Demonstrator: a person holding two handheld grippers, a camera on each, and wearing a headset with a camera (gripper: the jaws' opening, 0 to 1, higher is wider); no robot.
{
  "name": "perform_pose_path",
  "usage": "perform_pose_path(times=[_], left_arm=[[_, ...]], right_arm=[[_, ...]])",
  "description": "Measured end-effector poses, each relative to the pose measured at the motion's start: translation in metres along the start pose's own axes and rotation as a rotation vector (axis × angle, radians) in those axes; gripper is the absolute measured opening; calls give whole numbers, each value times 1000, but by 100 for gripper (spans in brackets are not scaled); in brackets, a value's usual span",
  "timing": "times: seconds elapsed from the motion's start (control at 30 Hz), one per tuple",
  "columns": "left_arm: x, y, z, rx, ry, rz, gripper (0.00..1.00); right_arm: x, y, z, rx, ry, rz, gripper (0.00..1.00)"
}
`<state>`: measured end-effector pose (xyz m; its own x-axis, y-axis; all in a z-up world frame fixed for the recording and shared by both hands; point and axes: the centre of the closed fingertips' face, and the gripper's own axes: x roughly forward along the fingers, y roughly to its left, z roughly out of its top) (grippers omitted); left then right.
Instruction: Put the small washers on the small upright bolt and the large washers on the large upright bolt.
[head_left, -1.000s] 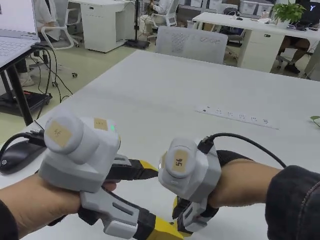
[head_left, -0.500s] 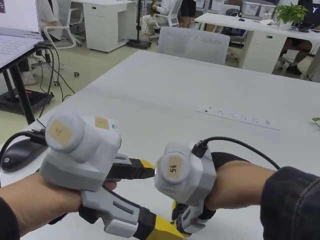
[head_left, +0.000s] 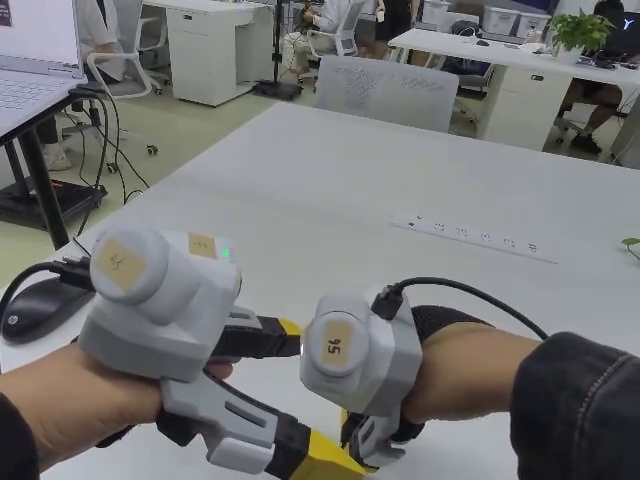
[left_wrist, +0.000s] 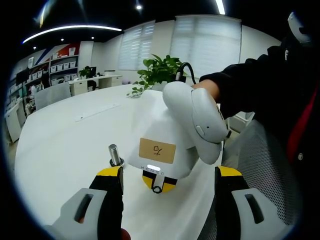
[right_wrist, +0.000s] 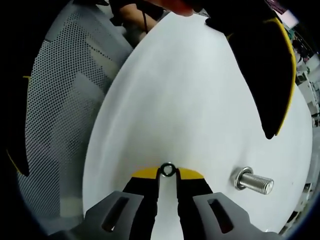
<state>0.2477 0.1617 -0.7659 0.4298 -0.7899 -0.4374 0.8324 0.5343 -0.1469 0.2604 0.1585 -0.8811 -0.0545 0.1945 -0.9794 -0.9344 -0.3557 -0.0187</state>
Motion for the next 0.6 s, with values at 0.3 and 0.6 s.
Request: perform_pose_path(times=[0.3, 0.6], left_arm=[[0, 1, 1, -1, -1, 2, 74], [0, 2, 1, -1, 0, 0, 74]], right_arm=[[-1, -1, -1, 2, -1, 3, 13], [-1, -1, -1, 1, 4, -4, 13]])
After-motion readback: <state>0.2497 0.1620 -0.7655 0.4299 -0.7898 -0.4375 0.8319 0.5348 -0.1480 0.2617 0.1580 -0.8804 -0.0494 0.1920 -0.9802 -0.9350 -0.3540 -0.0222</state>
